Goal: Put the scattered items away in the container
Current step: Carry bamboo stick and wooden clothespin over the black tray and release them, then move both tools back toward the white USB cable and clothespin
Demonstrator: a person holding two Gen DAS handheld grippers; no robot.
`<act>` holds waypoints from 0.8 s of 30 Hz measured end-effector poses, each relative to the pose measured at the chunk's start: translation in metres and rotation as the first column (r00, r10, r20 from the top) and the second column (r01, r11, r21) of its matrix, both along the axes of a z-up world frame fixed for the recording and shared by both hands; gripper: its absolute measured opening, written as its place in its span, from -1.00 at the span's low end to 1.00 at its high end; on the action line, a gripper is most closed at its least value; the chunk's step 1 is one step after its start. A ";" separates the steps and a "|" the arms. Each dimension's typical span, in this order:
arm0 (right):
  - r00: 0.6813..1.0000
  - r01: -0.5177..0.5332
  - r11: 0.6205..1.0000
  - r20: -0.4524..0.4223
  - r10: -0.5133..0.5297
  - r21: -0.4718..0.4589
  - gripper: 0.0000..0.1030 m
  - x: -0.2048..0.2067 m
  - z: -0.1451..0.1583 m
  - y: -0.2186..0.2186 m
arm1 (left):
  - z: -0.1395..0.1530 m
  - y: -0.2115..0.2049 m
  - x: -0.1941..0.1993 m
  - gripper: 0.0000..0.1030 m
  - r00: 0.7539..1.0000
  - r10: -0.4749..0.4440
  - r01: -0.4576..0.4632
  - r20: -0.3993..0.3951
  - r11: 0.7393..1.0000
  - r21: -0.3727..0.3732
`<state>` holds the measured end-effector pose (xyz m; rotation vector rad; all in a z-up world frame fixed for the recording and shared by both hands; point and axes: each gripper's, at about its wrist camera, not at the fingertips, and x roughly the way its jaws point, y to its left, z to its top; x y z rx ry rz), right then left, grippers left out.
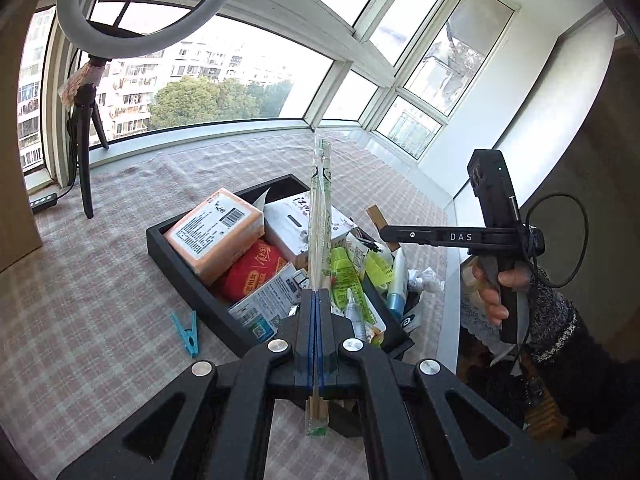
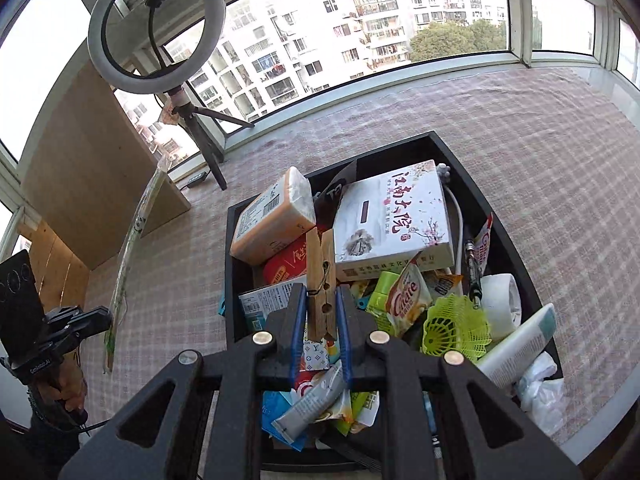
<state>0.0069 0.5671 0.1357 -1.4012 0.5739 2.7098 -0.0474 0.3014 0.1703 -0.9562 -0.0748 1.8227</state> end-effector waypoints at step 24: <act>0.970 -0.241 0.970 -0.019 0.241 0.021 -0.13 -0.054 0.006 -0.097 | -0.042 -0.133 -0.002 -0.44 0.962 0.266 -0.271 -0.053 0.931 -0.243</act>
